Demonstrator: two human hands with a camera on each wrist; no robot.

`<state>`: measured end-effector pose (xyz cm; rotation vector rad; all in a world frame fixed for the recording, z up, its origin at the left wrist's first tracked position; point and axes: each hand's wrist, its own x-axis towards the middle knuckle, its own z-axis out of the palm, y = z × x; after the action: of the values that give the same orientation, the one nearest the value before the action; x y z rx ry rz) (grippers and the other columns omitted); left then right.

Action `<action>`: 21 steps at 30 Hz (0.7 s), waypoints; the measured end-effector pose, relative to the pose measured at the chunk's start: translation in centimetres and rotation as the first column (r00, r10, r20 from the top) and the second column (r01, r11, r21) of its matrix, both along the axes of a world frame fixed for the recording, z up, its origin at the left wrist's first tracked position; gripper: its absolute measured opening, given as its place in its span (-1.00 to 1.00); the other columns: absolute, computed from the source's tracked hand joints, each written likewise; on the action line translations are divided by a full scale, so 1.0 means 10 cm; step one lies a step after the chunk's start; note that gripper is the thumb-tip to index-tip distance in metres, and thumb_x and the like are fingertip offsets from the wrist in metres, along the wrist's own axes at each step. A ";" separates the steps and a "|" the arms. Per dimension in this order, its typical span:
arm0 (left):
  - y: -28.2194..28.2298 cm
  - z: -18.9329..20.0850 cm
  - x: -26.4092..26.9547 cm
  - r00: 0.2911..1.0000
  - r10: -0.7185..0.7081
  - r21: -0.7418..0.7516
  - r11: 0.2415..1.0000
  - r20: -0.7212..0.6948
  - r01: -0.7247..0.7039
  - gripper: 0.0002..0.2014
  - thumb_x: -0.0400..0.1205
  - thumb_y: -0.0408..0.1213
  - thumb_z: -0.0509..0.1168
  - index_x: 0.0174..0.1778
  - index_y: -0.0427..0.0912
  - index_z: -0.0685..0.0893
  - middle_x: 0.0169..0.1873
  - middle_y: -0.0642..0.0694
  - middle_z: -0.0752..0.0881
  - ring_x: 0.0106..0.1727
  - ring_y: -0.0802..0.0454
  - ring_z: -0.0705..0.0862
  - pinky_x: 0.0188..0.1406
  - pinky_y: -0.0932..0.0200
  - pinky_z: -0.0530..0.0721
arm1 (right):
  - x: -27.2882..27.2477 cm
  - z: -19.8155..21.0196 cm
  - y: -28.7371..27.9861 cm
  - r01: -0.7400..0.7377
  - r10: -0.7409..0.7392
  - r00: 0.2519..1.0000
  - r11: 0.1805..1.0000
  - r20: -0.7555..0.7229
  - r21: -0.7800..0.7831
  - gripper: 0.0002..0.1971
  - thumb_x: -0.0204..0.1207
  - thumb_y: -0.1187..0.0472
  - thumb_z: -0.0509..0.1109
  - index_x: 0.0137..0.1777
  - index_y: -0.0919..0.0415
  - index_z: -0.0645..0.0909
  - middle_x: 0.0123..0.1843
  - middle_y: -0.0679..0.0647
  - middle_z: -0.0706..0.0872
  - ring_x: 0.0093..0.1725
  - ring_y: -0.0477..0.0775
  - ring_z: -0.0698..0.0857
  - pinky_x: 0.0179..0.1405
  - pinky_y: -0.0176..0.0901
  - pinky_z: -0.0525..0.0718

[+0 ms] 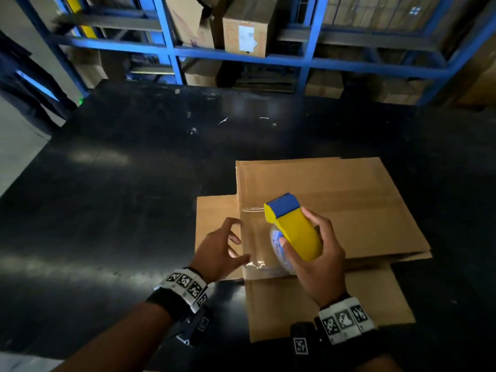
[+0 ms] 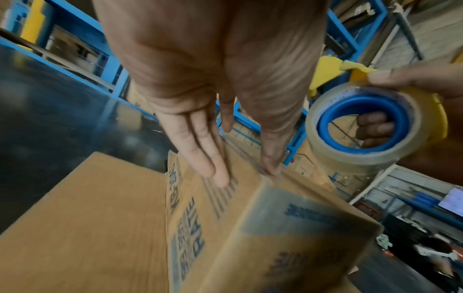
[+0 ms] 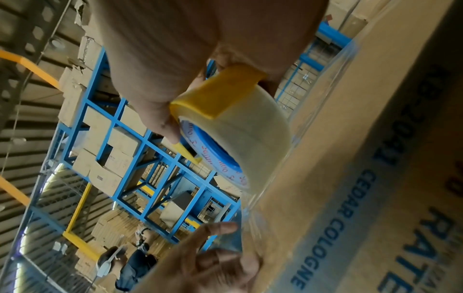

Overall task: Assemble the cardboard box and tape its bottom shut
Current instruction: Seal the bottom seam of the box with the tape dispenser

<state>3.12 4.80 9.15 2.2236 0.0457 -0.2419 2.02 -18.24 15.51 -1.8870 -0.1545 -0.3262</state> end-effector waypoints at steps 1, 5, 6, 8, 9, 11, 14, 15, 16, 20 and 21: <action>0.00 0.03 0.03 0.999 0.008 -0.007 1.000 0.034 -0.007 -0.37 0.41 -0.08 0.66 0.33 0.24 0.50 -0.12 0.15 0.78 -0.33 0.24 0.82 -0.13 0.07 0.84 | -0.04 -0.01 0.01 0.011 -0.011 1.000 1.000 0.000 -0.020 -0.31 0.36 -0.06 0.63 0.49 0.10 0.56 0.39 -0.21 0.67 0.29 -0.28 0.68 0.14 -0.38 0.67; 0.08 0.33 0.32 0.977 0.140 -0.278 0.956 0.159 -0.092 -0.69 0.57 -0.30 0.51 0.19 0.00 0.66 -0.19 0.02 0.86 -0.19 0.06 0.86 -0.04 0.07 0.81 | -0.19 -0.13 0.05 0.063 -0.057 0.997 0.989 0.054 -0.130 -0.28 0.30 0.11 0.74 0.48 0.10 0.58 0.38 -0.16 0.69 0.28 -0.14 0.72 0.15 -0.10 0.75; 0.08 0.44 0.39 0.982 0.123 -0.355 0.933 0.143 -0.065 -0.73 0.59 -0.32 0.47 0.19 -0.05 0.67 -0.16 -0.06 0.88 -0.13 -0.01 0.87 -0.02 0.09 0.79 | -0.22 -0.15 0.08 0.068 -0.059 0.996 0.986 0.068 -0.149 -0.27 0.28 0.12 0.75 0.47 0.12 0.58 0.37 -0.14 0.70 0.28 -0.12 0.73 0.15 -0.09 0.75; 0.07 0.65 0.53 0.994 0.051 -0.464 0.886 0.095 -0.001 -0.79 0.67 -0.41 0.40 0.19 -0.13 0.67 -0.11 -0.17 0.89 -0.07 -0.08 0.89 -0.03 0.18 0.75 | -0.26 -0.16 0.14 0.070 -0.057 0.995 0.985 0.087 -0.159 -0.27 0.28 0.13 0.75 0.47 0.14 0.59 0.33 -0.13 0.70 0.26 -0.10 0.74 0.14 -0.07 0.75; 0.06 0.74 0.59 0.998 0.003 -0.498 0.867 0.065 0.030 -0.80 0.69 -0.44 0.38 0.20 -0.14 0.67 -0.10 -0.20 0.89 -0.06 -0.10 0.89 -0.03 0.19 0.75 | -0.28 -0.16 0.17 0.069 -0.055 0.994 0.985 0.092 -0.159 -0.27 0.28 0.13 0.75 0.47 0.15 0.59 0.31 -0.11 0.71 0.24 -0.10 0.74 0.11 -0.07 0.76; 0.04 0.85 0.65 0.995 -0.097 -0.533 0.841 0.010 0.087 -0.78 0.67 -0.44 0.35 0.20 -0.14 0.68 -0.11 -0.19 0.89 -0.08 -0.07 0.88 -0.06 0.16 0.78 | -0.29 -0.15 0.22 0.071 -0.054 0.993 0.984 0.107 -0.163 -0.27 0.28 0.13 0.75 0.46 0.17 0.59 0.27 -0.09 0.71 0.19 -0.08 0.75 0.04 -0.06 0.76; 0.03 0.88 0.69 0.982 -0.183 -0.540 0.832 -0.048 0.129 -0.73 0.64 -0.46 0.34 0.22 -0.16 0.72 -0.18 -0.09 0.85 -0.15 0.08 0.80 -0.11 0.23 0.75 | -0.28 -0.14 0.28 0.078 -0.056 0.990 0.981 0.126 -0.177 -0.26 0.27 0.14 0.76 0.46 0.17 0.59 0.24 -0.09 0.70 0.18 -0.15 0.72 -0.01 -0.12 0.75; 0.03 0.88 0.70 0.979 -0.192 -0.550 0.826 -0.064 0.126 -0.72 0.60 -0.42 0.35 0.21 -0.14 0.73 -0.18 -0.07 0.85 -0.15 0.09 0.78 -0.10 0.21 0.75 | -0.28 -0.14 0.30 0.081 -0.057 0.990 0.980 0.130 -0.182 -0.25 0.27 0.14 0.77 0.47 0.15 0.58 0.24 -0.10 0.69 0.18 -0.18 0.71 -0.02 -0.14 0.75; 0.04 0.88 0.70 0.978 -0.192 -0.564 0.817 -0.080 0.114 -0.71 0.55 -0.36 0.36 0.20 -0.11 0.74 -0.18 -0.06 0.85 -0.13 0.07 0.77 -0.07 0.17 0.76 | -0.28 -0.13 0.31 0.083 -0.059 0.990 0.980 0.131 -0.183 -0.24 0.27 0.14 0.77 0.48 0.13 0.57 0.23 -0.10 0.68 0.18 -0.20 0.71 -0.04 -0.15 0.75; 0.09 0.85 0.77 0.974 -0.183 -0.644 0.763 -0.131 0.057 -0.61 0.38 -0.23 0.49 0.15 -0.07 0.76 -0.16 -0.10 0.85 -0.13 0.03 0.78 0.06 -0.03 0.73 | -0.26 -0.11 0.36 0.099 -0.077 0.987 0.982 0.140 -0.159 -0.25 0.29 0.11 0.75 0.49 0.13 0.57 0.21 -0.10 0.68 0.15 -0.15 0.72 -0.09 -0.02 0.77; 0.10 0.84 0.80 0.972 -0.189 -0.668 0.742 -0.141 0.047 -0.59 0.35 -0.20 0.52 0.15 -0.07 0.77 -0.16 -0.12 0.85 -0.12 0.02 0.79 0.09 -0.06 0.72 | -0.26 -0.10 0.37 0.103 -0.082 0.987 0.983 0.139 -0.153 -0.26 0.29 0.10 0.74 0.49 0.14 0.57 0.22 -0.09 0.69 0.15 -0.13 0.73 -0.10 0.01 0.77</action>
<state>11.07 5.78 17.57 1.4774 -0.0674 -0.4745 -0.55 -14.52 14.52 -2.0352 -0.1869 -0.5157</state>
